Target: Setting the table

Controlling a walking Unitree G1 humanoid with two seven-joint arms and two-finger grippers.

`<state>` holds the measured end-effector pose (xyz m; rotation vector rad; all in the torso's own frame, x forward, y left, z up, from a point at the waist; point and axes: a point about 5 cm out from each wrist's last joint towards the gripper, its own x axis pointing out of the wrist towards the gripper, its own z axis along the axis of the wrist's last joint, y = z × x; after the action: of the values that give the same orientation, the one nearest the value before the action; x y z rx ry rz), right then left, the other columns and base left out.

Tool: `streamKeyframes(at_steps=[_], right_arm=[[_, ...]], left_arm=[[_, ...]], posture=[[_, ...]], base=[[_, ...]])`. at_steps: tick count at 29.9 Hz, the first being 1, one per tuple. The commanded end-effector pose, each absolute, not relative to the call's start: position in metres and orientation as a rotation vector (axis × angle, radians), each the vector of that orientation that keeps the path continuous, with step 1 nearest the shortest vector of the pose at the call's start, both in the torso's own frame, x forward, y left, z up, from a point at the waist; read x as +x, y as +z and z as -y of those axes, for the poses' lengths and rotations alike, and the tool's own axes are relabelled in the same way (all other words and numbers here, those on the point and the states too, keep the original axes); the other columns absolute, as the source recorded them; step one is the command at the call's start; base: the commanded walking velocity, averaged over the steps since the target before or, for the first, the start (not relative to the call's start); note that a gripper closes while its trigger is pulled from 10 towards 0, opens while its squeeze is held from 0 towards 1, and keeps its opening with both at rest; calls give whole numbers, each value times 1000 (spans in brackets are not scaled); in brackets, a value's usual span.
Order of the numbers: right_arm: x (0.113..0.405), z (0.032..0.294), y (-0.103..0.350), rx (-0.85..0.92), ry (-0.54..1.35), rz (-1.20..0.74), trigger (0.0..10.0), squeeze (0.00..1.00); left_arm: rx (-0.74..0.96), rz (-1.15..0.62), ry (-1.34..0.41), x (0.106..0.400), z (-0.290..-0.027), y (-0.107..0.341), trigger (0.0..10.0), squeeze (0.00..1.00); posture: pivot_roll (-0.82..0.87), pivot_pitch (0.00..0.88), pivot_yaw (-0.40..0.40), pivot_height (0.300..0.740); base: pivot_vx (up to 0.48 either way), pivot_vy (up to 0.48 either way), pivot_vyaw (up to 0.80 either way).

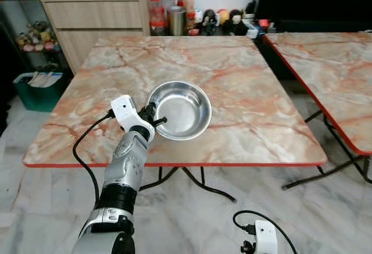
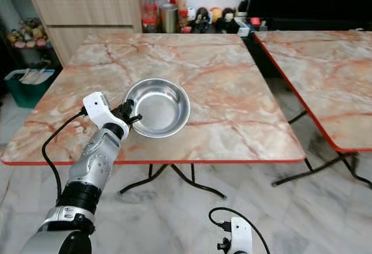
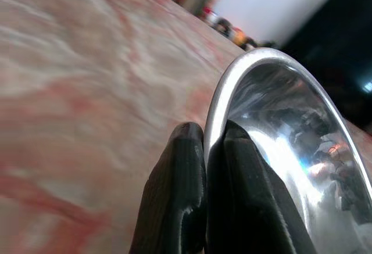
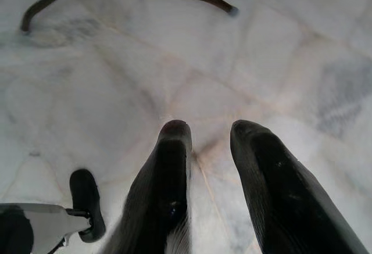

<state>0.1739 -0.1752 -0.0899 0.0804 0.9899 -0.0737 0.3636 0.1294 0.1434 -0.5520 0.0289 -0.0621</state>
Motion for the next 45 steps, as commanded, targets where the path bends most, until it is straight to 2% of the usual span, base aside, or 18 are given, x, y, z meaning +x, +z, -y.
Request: streamKeyframes(at_steps=[1,27,29,33,45], right_arm=[[178,174,-88,84,-72,-975,10000,0],[178,174,-88,84,-72,-975,10000,0],[155,182,-97,80,-116,-1023,10000,0],[142,187,-101,87,-142,-1049,10000,0],[134,188,-104,104,-159,-1061,10000,0]], left_arm=[[-545,-8,-62,364,-133,149,10000,0],[-545,-8,-62,364,-133,149,10000,0],[-551,-29,-98,360,-133,147,10000,0],[-551,-44,-115,359,-130,145,10000,0],[-548,-60,-125,356,-129,143,10000,0]], posture=[[-57,12,-9,740],[-57,12,-9,740],[-47,19,-8,740],[-55,22,-3,740],[-53,11,-1,740]], base=[[480,0,0],[480,0,0],[0,0,0],[0,0,0],[0,0,0]])
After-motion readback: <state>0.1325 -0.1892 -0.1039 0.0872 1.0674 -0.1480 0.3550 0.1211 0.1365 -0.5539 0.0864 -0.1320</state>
